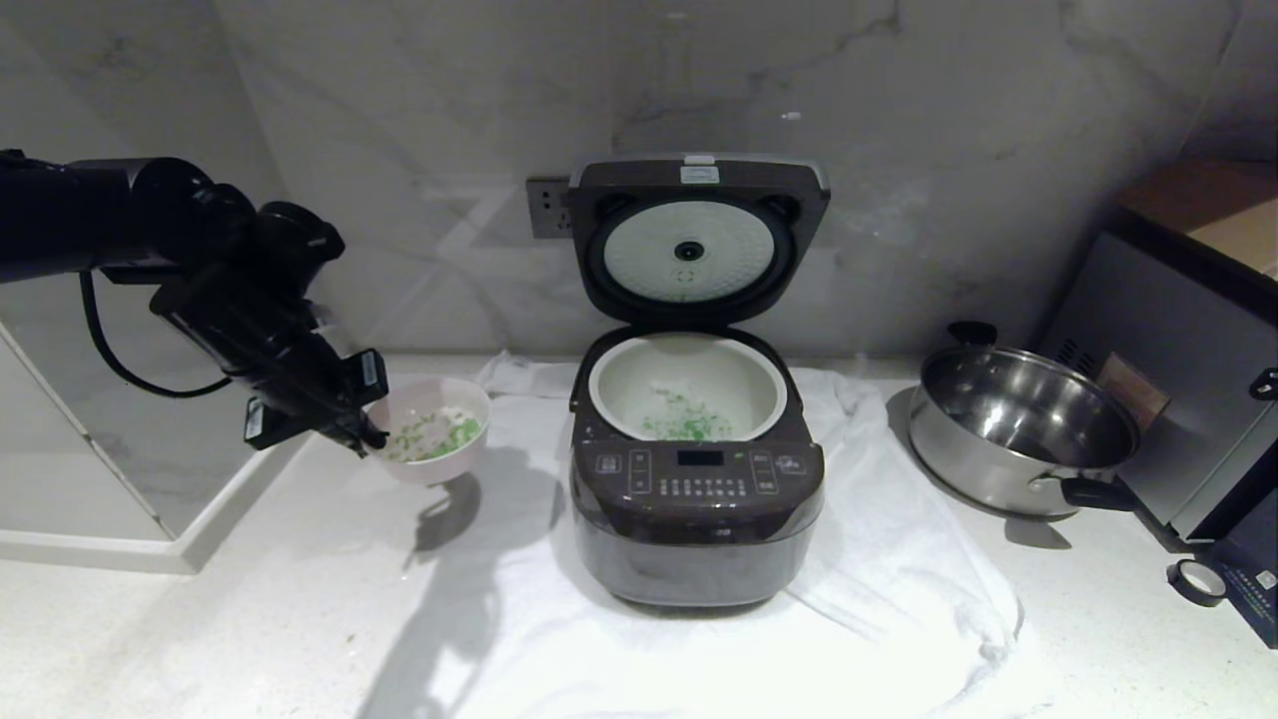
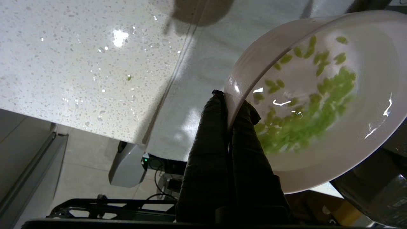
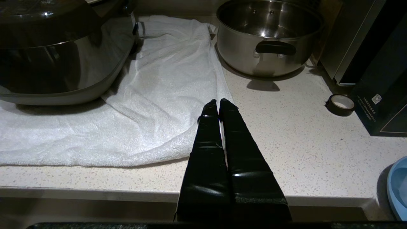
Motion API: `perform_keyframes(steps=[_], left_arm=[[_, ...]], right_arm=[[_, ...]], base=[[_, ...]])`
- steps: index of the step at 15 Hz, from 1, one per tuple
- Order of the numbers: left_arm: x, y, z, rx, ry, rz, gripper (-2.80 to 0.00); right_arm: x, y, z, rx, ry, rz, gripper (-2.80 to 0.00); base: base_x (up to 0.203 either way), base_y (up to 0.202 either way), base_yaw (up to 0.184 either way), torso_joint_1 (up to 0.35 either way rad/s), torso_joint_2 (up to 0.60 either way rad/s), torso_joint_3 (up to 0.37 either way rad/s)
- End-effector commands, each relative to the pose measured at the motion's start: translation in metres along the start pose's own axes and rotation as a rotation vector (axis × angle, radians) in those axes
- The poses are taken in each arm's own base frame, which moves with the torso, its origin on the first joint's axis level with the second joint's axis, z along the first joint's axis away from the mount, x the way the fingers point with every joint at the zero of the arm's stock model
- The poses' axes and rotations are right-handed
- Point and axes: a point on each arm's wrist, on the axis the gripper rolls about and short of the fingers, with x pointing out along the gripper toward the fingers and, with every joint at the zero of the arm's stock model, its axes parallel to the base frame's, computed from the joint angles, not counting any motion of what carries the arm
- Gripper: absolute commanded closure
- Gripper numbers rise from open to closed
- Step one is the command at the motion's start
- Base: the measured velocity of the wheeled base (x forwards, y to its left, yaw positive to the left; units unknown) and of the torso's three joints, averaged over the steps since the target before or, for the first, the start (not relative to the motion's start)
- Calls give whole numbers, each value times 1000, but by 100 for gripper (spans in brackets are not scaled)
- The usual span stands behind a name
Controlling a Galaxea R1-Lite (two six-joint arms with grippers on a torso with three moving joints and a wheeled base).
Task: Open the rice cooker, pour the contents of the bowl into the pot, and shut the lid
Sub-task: Pour the water from the bowl into the rice cooker
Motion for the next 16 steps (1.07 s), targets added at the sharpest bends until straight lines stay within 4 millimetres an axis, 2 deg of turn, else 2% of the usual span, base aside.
perform_keyframes(steps=[1, 4, 9, 12, 16], left_arm=[[2, -7, 0, 14, 5, -6, 0], [0, -16, 2, 31, -3, -17, 0], [10, -30, -2, 70, 22, -23, 0], [4, -36, -4, 72, 34, -116, 0], [-2, -42, -9, 61, 22, -138, 0]], right_arm=[[0, 0, 0, -1, 1, -1, 0], [0, 0, 0, -1, 0, 1, 0], [0, 0, 0, -1, 3, 0, 0], [0, 0, 0, -1, 1, -1, 0], [0, 0, 0, 1, 3, 1, 0]], base=[[0, 0, 0, 0, 0, 0], [0, 0, 0, 0, 0, 0], [0, 0, 0, 0, 0, 0], [0, 0, 0, 0, 0, 0], [0, 0, 0, 0, 0, 0]])
